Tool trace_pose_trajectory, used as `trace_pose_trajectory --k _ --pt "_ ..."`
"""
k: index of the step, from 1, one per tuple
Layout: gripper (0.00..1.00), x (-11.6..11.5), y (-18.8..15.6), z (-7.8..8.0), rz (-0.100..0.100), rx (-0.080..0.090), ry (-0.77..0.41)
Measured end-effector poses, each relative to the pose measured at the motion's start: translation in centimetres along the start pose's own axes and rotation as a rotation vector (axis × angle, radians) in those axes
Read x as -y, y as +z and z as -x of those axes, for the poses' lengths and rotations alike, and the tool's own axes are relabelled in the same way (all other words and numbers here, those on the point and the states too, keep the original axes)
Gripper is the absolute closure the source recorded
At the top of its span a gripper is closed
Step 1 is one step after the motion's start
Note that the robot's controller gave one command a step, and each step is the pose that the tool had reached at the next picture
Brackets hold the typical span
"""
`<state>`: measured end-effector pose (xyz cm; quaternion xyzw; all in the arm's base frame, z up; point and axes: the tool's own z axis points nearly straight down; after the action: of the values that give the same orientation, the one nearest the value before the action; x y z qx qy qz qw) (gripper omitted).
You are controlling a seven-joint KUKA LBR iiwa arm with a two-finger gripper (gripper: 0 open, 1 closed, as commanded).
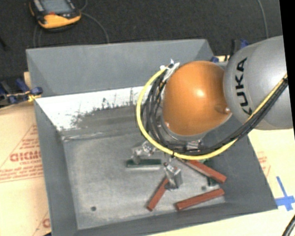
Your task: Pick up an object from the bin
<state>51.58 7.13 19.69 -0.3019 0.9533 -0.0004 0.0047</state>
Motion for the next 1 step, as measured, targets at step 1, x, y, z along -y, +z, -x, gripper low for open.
trace_pose_trajectory --k 1 --pt "0.0 1.19 6.76 -2.04 0.0 -0.001 -0.082"
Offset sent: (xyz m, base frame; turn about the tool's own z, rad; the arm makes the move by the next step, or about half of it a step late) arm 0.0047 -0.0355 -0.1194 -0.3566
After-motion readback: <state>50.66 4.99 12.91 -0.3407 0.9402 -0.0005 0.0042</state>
